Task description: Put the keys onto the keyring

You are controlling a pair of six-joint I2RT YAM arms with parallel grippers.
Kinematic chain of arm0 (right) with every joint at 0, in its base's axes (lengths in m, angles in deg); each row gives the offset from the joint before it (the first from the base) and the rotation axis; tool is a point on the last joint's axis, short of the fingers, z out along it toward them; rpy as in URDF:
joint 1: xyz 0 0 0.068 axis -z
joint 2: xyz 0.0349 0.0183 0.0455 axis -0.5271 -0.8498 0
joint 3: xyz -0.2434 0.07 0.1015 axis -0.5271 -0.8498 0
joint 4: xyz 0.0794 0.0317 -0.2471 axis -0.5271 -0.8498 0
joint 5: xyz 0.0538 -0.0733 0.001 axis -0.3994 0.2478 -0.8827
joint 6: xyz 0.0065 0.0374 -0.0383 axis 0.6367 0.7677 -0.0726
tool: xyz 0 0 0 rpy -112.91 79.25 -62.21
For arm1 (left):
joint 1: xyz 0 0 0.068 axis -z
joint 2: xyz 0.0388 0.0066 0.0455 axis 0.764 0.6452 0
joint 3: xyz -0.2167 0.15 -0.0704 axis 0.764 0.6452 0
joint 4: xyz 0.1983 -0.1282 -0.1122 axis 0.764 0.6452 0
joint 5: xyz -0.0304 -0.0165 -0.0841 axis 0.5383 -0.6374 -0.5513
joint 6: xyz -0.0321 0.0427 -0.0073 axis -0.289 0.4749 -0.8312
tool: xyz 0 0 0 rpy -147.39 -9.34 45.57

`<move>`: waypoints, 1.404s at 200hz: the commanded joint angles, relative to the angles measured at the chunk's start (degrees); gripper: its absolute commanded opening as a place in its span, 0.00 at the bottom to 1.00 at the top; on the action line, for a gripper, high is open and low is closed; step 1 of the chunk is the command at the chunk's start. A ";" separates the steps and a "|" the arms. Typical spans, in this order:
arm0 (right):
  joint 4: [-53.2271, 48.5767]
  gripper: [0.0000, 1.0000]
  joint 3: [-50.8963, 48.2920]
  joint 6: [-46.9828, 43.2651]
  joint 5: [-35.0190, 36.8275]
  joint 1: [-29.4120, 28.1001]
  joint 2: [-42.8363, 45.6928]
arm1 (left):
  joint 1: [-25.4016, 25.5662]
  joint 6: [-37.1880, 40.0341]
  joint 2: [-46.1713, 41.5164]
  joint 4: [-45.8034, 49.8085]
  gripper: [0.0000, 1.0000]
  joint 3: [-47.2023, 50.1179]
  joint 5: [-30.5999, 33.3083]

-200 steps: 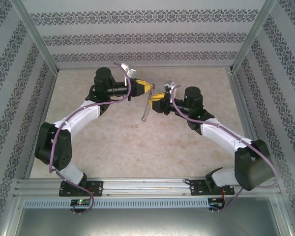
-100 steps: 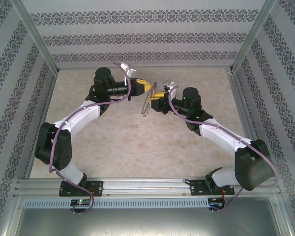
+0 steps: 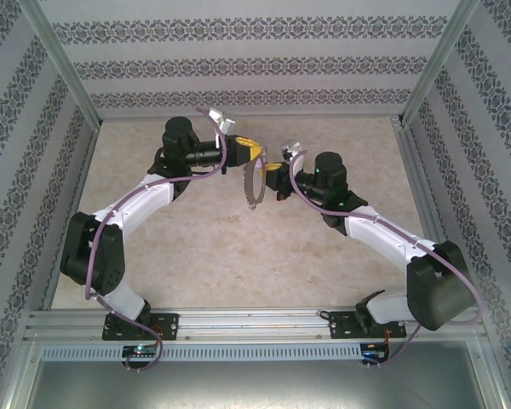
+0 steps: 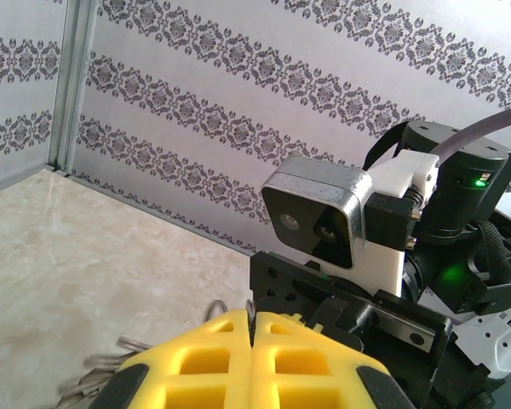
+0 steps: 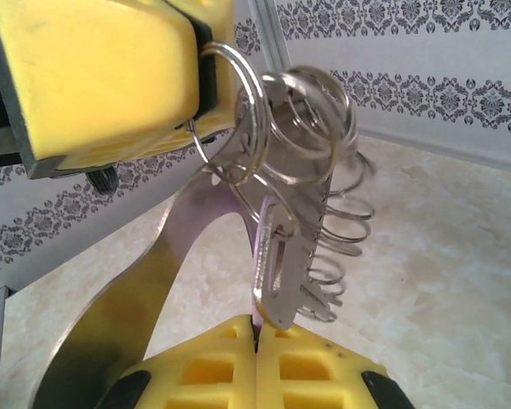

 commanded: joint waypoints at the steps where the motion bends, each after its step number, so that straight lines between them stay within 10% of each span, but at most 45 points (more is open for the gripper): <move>1: -0.81 0.00 1.03 -1.67 -1.69 -1.16 0.95 | 0.26 -0.93 -1.35 -4.36 0.00 -0.49 0.01; 209: -4.55 0.00 1.17 -4.24 3.32 -1.90 0.54 | 0.24 -1.36 -2.02 -5.95 0.00 1.24 1.99; 253: -4.47 0.00 1.29 -2.28 4.39 -0.44 -3.13 | -0.62 0.72 -5.05 -4.42 0.00 5.65 13.21; 281: -4.41 0.12 3.26 0.74 3.94 -0.72 -8.83 | -2.53 0.09 -6.77 -5.06 0.23 9.60 23.89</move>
